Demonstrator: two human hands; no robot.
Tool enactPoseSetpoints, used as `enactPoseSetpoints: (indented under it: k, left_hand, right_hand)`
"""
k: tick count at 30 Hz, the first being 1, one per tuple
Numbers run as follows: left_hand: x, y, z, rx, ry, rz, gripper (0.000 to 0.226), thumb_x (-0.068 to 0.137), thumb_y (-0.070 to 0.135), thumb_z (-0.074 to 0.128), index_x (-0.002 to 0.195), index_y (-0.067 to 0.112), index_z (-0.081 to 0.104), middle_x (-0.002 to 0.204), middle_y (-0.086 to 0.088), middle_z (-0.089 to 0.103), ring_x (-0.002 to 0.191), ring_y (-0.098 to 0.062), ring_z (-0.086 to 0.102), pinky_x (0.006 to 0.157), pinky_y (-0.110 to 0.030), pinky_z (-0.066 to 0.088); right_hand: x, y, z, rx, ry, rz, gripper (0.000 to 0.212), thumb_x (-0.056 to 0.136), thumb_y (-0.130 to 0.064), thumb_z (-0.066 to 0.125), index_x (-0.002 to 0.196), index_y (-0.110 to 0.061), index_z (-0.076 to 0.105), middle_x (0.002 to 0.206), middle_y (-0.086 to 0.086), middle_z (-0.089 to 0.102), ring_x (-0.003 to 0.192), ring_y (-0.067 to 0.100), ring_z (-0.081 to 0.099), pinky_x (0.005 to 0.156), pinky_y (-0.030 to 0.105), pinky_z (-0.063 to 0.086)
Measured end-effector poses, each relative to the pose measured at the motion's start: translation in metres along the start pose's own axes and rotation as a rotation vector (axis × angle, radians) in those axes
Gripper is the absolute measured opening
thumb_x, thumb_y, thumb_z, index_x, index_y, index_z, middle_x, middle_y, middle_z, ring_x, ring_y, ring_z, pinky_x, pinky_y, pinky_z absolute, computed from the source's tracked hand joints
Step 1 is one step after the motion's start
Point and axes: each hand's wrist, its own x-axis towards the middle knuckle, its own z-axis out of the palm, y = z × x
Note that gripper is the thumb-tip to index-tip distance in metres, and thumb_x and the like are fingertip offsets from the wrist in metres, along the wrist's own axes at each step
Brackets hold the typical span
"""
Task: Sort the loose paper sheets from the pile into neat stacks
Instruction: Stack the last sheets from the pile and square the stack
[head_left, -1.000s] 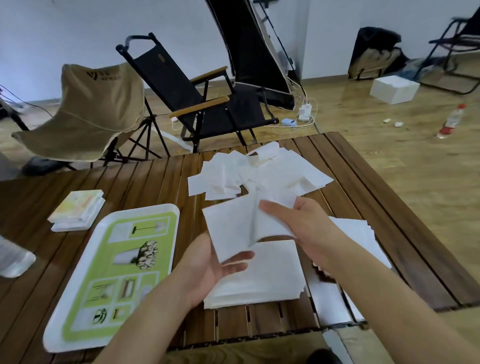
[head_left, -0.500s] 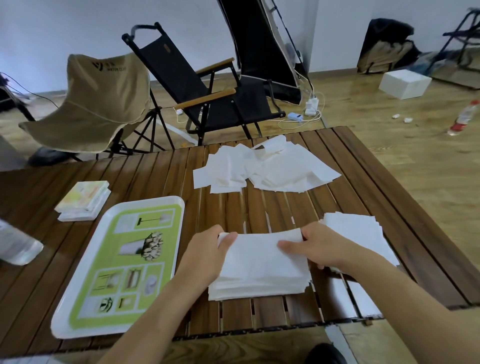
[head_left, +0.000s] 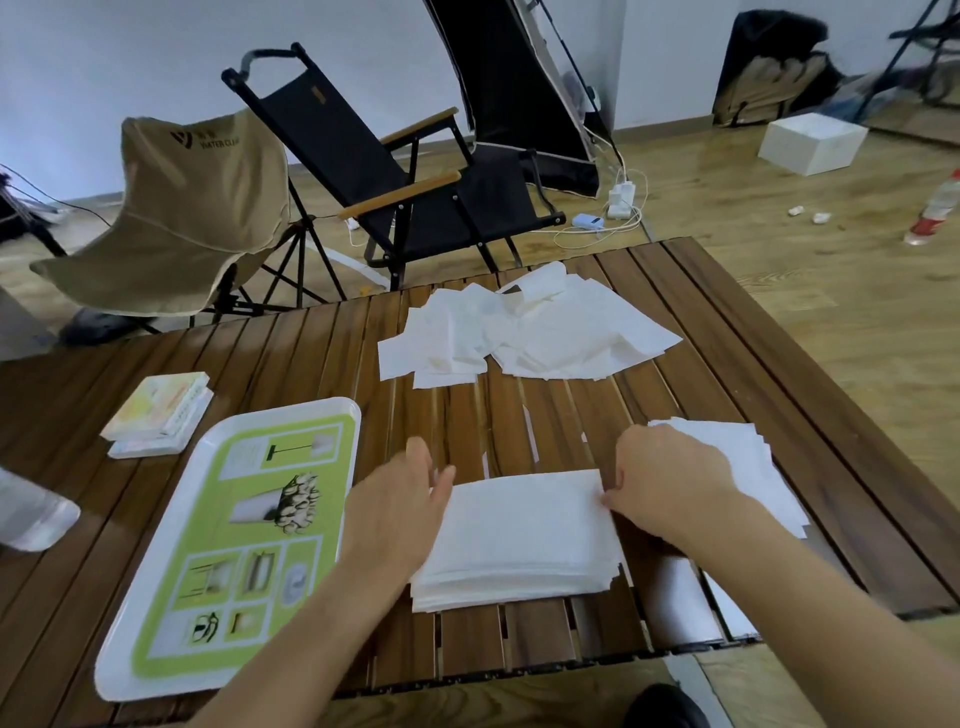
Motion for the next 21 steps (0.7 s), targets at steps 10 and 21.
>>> enactPoseSetpoints:
  k: [10,21]
  left_hand:
    - [0.150,0.023,0.037,-0.343,-0.053,-0.160,0.044,0.104,0.053,0.040,0.141,0.034,0.055,0.144,-0.004,0.056,0.134,-0.031,0.049,0.113,-0.052,0.036]
    - [0.125,0.034,0.010,-0.783,0.295,-0.146,0.023,0.101,0.027,0.062,0.119,0.017,0.074,0.118,0.002,0.073,0.109,-0.010,0.065,0.090,-0.014,0.049]
  right_hand:
    - [0.008,0.008,-0.003,0.123,0.012,-0.059,0.033,0.100,-0.048,0.053,0.079,-0.023,0.057,0.074,-0.006,0.059,0.066,0.010,0.056,0.064,0.024,0.045]
    - [0.014,0.011,-0.007,0.261,0.076,-0.090,0.038,0.101,-0.052,0.050,0.082,-0.020,0.060,0.075,-0.003,0.064,0.067,0.011,0.061,0.058,0.024,0.044]
